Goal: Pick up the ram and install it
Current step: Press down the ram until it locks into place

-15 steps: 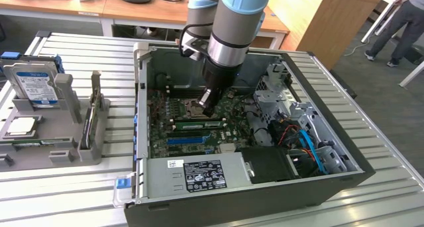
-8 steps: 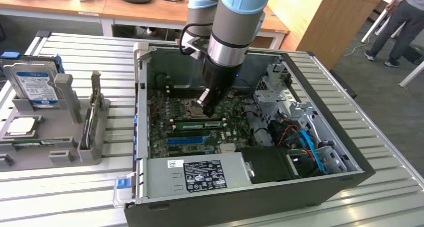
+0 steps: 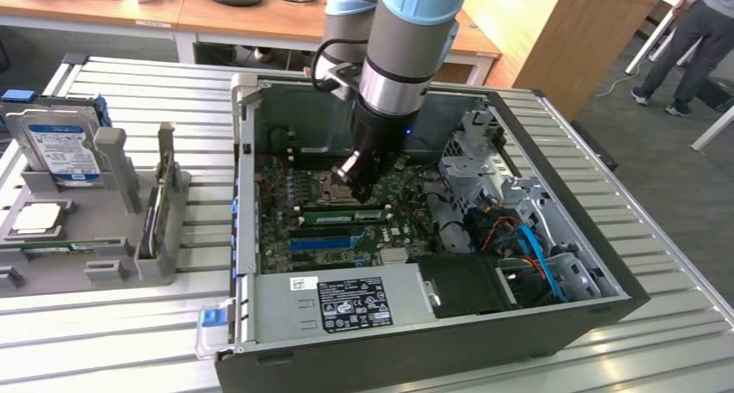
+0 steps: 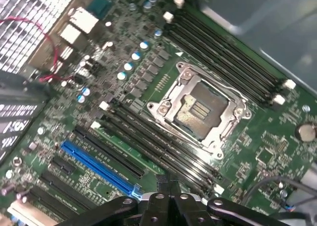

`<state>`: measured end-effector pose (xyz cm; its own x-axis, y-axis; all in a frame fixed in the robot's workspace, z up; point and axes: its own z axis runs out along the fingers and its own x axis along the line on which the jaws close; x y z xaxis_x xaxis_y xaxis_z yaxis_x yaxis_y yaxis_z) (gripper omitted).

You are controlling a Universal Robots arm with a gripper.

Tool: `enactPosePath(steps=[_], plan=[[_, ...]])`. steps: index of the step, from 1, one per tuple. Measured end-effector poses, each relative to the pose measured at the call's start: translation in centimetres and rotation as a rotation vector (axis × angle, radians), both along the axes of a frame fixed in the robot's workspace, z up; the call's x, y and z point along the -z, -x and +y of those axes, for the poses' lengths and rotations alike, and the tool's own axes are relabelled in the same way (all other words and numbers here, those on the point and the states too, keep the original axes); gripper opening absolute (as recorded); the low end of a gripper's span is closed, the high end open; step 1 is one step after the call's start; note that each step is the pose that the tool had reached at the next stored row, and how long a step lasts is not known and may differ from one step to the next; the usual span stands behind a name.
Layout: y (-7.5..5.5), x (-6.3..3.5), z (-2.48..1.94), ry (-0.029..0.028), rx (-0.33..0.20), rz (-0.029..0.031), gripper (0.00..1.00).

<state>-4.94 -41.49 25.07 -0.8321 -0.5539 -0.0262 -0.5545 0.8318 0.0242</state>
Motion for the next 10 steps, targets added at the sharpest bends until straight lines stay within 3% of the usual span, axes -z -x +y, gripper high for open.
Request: enactPosePath(steps=[10], plan=[[0.01,0.02,0.00,0.0001,0.151,0.0000,0.11]])
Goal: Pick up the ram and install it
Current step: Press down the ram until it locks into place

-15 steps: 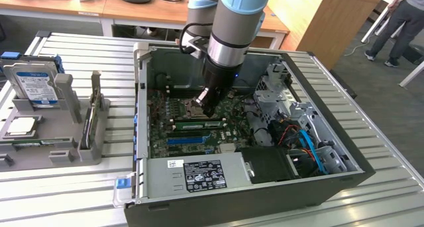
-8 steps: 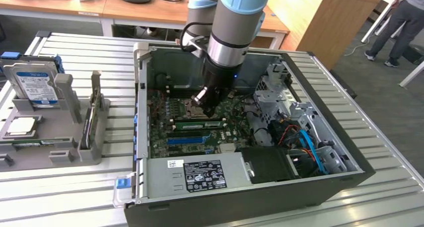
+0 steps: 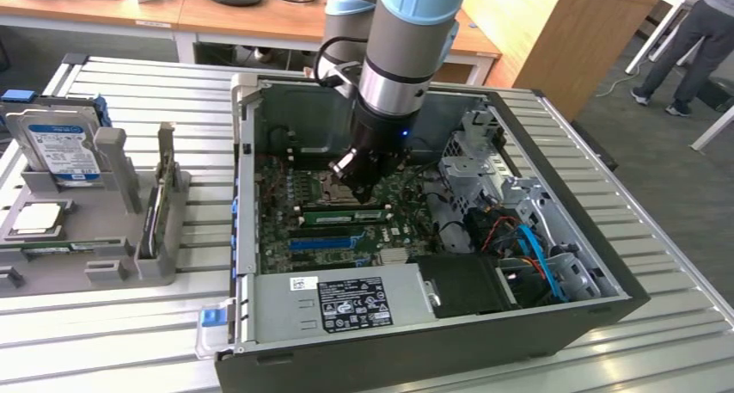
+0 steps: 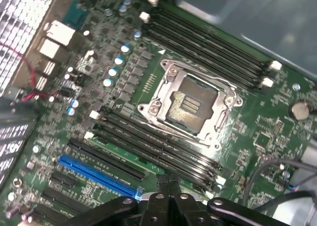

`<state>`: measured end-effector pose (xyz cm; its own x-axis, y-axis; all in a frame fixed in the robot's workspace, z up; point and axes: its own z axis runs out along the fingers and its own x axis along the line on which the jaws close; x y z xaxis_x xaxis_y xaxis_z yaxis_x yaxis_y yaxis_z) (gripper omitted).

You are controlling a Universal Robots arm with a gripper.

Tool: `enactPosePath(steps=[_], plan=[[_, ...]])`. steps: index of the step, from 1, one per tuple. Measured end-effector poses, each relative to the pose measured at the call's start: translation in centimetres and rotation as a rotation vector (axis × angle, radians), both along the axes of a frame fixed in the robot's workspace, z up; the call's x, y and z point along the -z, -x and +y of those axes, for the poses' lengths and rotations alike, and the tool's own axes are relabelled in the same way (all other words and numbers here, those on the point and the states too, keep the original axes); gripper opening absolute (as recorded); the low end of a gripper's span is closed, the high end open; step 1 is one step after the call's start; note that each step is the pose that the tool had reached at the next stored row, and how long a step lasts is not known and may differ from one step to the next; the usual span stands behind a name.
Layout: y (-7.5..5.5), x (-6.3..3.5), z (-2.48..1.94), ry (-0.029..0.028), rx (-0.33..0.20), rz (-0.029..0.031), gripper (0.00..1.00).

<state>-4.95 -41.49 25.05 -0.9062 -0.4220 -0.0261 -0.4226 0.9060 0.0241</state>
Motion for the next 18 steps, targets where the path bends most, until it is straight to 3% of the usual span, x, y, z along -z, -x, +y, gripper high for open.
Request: enactPosePath(steps=[18], plan=[[0.01,0.05,0.00,-0.0001,0.267,0.0000,0.11]])
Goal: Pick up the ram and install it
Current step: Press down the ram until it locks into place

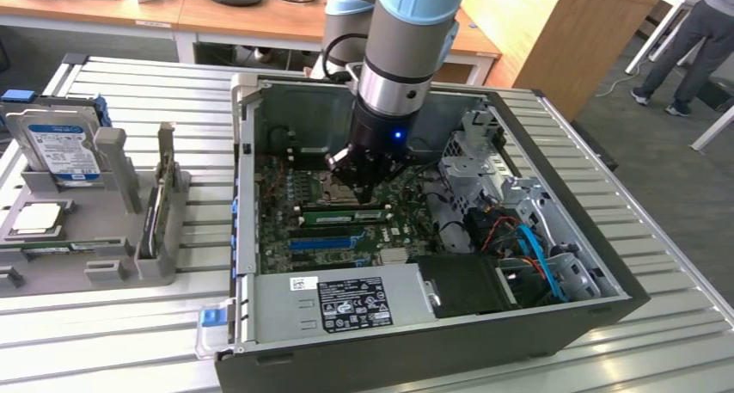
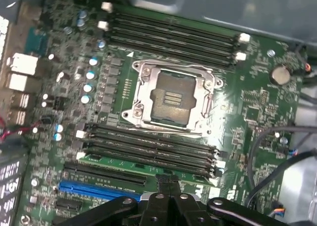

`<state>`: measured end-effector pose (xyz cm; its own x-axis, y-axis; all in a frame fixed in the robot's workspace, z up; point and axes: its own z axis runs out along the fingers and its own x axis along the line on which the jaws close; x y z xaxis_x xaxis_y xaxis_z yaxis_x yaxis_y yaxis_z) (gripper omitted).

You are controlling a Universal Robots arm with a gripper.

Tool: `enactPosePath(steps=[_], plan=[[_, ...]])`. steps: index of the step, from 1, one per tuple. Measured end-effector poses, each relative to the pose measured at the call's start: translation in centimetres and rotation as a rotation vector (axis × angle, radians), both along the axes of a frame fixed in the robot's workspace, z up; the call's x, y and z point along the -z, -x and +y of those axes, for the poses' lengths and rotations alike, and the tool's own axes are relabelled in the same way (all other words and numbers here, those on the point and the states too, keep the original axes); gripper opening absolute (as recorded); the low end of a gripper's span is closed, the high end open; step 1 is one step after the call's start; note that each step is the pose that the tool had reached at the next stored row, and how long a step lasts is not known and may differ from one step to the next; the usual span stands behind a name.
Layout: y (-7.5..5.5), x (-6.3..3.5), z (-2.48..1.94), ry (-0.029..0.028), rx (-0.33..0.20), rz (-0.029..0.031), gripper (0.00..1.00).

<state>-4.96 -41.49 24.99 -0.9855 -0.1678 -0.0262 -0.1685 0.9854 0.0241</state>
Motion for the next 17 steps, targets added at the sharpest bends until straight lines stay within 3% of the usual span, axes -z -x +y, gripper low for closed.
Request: enactPosePath(steps=[7,13,17], plan=[[0.01,0.03,0.02,-0.0003,0.098,-0.0001,0.11],[0.00,0.02,0.01,0.0001,0.100,0.0005,0.11],[-0.13,0.01,0.02,0.0012,0.099,0.0179,0.11]])
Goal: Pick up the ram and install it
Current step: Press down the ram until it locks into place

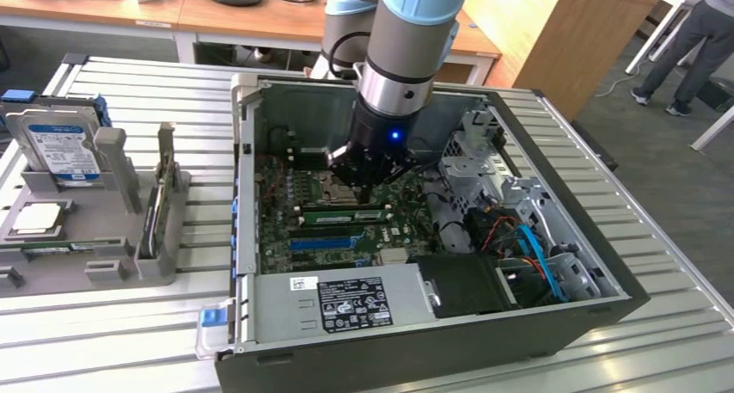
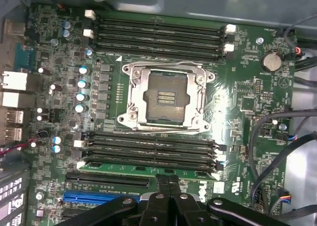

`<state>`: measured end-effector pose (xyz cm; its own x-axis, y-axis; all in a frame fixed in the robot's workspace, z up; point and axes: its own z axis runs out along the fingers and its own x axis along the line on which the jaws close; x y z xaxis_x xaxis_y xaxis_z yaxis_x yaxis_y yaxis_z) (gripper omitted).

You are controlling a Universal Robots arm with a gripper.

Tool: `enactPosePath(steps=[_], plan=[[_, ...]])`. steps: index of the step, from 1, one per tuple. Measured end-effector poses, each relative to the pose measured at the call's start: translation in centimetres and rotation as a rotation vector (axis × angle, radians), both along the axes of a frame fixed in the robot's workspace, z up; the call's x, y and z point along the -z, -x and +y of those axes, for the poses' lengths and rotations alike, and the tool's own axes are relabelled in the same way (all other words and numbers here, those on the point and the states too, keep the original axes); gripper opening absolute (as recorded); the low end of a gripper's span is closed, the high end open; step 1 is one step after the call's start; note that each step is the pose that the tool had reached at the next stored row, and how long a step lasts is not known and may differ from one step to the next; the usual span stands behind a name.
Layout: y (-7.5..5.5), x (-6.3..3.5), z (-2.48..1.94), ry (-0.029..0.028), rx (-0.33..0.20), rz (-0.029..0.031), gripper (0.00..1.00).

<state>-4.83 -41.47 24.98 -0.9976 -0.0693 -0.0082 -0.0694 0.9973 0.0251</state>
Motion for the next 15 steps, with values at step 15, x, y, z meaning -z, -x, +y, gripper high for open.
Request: enactPosePath(steps=[15], plan=[[-0.14,0.01,0.11,0.0008,0.004,0.0260,0.11]])
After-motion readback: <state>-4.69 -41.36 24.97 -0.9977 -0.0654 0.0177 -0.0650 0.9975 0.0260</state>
